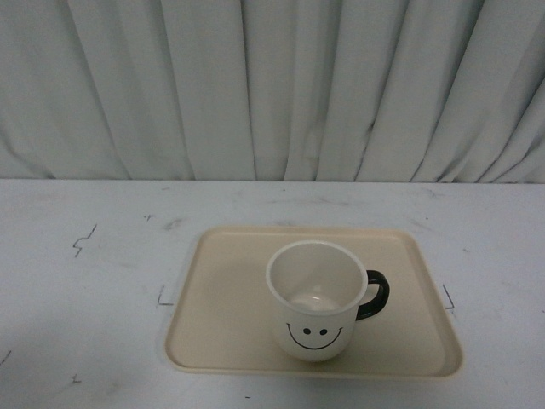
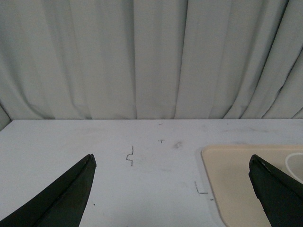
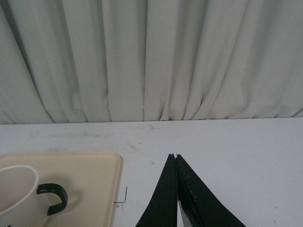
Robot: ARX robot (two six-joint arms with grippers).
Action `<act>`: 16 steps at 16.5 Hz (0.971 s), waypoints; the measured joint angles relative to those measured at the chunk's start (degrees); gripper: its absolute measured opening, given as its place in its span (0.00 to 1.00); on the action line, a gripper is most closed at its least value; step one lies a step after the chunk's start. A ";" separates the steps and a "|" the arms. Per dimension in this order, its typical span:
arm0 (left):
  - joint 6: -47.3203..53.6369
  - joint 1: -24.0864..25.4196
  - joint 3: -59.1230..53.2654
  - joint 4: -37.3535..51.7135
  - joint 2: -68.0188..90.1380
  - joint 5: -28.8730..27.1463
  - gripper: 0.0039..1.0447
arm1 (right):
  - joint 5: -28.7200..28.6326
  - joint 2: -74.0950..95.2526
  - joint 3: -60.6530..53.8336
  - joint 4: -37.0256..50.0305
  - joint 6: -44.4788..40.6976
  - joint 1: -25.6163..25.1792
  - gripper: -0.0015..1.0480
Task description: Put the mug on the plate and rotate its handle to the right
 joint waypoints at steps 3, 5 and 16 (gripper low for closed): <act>0.00 0.00 0.00 0.00 0.00 0.02 0.94 | 0.00 -8.07 -0.04 -7.30 -0.02 0.00 0.02; 0.00 0.00 0.00 0.00 0.00 0.00 0.94 | 0.00 -11.45 -0.04 -10.43 -0.02 0.00 0.02; 0.00 0.00 0.00 0.00 -0.02 0.00 0.94 | 0.00 -25.77 -0.04 -24.55 -0.02 0.00 0.02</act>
